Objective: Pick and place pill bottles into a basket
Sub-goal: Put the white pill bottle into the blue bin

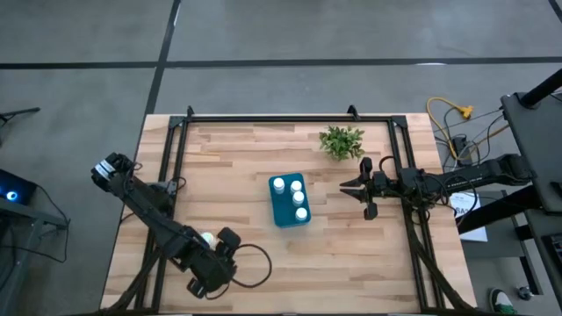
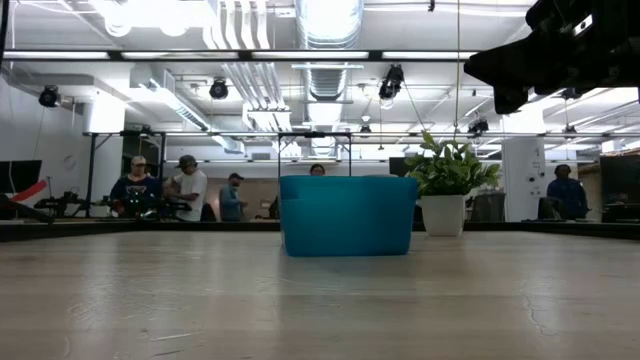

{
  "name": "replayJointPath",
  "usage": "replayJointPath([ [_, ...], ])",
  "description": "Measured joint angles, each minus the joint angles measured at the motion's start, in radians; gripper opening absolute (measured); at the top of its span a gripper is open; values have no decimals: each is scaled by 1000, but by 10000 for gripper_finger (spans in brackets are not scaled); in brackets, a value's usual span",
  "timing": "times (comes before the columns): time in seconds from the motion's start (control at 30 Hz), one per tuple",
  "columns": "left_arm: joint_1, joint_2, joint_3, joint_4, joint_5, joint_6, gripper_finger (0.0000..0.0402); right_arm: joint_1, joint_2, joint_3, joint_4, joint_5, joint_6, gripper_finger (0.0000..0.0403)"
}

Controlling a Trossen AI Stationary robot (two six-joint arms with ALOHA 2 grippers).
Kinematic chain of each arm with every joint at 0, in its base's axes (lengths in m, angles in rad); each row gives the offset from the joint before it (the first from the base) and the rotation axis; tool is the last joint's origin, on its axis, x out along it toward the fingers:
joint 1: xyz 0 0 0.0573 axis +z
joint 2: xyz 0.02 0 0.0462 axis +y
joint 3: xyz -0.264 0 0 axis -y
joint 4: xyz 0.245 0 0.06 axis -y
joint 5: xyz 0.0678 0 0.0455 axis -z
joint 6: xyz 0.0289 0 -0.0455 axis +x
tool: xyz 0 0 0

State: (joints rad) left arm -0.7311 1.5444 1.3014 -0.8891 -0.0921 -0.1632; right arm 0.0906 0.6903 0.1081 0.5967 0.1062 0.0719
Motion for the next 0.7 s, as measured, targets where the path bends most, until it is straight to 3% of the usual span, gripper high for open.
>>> replayJointPath([
  [0.7,-78,5,-142,77,5,-258,217,0,0,0,-14,0,5,63],
])
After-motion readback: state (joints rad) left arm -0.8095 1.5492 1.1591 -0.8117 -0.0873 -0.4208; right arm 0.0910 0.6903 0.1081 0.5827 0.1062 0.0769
